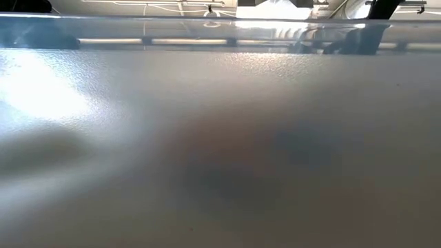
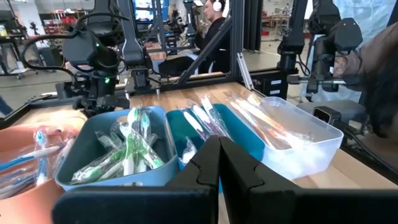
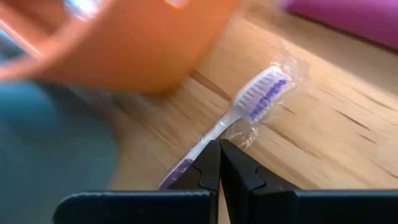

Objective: Pick & Place Toothbrushes
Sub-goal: Put the purple toothbrush into the blue bin

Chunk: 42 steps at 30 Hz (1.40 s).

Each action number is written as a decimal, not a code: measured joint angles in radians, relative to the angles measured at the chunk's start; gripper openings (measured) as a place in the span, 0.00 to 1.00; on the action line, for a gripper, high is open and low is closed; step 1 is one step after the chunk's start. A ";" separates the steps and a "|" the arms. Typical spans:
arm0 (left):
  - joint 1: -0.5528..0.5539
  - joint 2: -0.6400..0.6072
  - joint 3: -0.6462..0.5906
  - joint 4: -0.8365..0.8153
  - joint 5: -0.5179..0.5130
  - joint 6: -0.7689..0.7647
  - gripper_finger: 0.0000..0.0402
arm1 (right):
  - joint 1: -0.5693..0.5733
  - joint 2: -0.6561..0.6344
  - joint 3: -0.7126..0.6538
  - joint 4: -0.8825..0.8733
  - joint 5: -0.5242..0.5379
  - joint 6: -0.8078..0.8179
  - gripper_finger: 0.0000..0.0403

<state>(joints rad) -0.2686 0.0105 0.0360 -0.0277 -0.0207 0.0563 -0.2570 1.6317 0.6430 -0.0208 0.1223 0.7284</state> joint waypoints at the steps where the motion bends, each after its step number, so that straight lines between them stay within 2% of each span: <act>1: 0.000 0.000 0.000 0.001 -0.001 0.000 0.00 | 0.001 -0.009 0.000 -0.032 0.013 0.000 0.01; 7: 0.000 0.000 0.000 0.002 -0.004 0.000 0.00 | 0.001 -0.114 -0.006 -0.241 0.064 0.007 0.01; 16: 0.000 0.000 0.000 0.003 -0.007 0.001 0.00 | 0.007 -0.297 -0.005 -0.559 0.058 0.064 0.01; 22: 0.000 0.000 0.000 0.003 -0.007 0.001 0.00 | 0.009 -0.374 -0.005 -0.488 -0.010 0.065 0.01; 28: 0.000 0.000 0.000 0.003 -0.007 0.001 0.00 | 0.010 -0.383 -0.005 -0.433 -0.074 0.063 0.02; 32: 0.000 0.000 0.000 0.003 -0.007 0.002 0.00 | 0.019 -0.382 -0.005 -0.433 -0.067 0.081 0.10; 36: 0.000 0.000 0.000 0.003 -0.006 0.002 0.00 | 0.043 -0.382 -0.005 -0.435 -0.046 0.088 0.23; 39: 0.000 0.000 0.000 0.003 -0.006 0.002 0.00 | 0.063 -0.371 -0.005 -0.432 -0.045 0.144 0.33; 42: 0.000 0.000 0.000 0.003 -0.006 0.002 0.00 | 0.090 -0.352 -0.005 -0.433 -0.040 0.203 0.37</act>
<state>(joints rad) -0.2685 0.0105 0.0357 -0.0250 -0.0269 0.0582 -0.1667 1.2793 0.6384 -0.4538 0.0822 0.9317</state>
